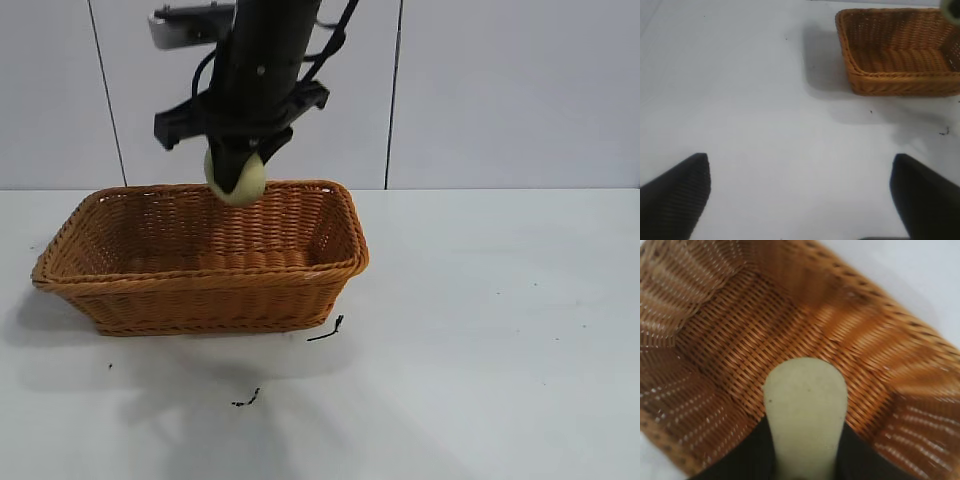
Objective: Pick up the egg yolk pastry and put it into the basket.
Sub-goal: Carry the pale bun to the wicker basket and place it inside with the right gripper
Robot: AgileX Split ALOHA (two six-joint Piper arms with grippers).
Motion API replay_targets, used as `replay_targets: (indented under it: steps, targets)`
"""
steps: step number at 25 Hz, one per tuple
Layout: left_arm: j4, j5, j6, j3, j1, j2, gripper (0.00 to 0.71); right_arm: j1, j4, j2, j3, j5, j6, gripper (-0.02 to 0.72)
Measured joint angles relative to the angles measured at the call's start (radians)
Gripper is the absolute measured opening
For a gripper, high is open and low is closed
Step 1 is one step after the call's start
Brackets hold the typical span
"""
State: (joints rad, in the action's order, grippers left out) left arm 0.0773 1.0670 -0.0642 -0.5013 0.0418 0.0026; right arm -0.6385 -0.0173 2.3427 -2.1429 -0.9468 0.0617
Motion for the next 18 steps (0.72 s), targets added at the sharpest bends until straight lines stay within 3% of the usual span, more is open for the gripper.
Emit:
replay_targets:
  steps: [5, 8, 11, 13, 18]
  targets:
    - [0.000, 0.000, 0.000, 0.000, 0.000, 0.000, 0.696, 0.000, 0.001, 0.066, 0.000, 0.061, -0.027, 0.235]
    - [0.000, 0.000, 0.000, 0.000, 0.000, 0.000, 0.696, 0.000, 0.000, 0.065, -0.001, 0.073, -0.028, 0.385]
    - [0.000, 0.000, 0.000, 0.000, 0.000, 0.000, 0.696, 0.000, -0.001, 0.059, -0.001, 0.060, -0.028, 0.591]
    - [0.000, 0.000, 0.000, 0.000, 0.000, 0.000, 0.696, 0.002, 0.001, 0.039, -0.001, 0.041, -0.030, 0.671]
    - [0.000, 0.000, 0.000, 0.000, 0.000, 0.000, 0.696, 0.058, 0.001, -0.051, -0.001, 0.015, -0.042, 0.692]
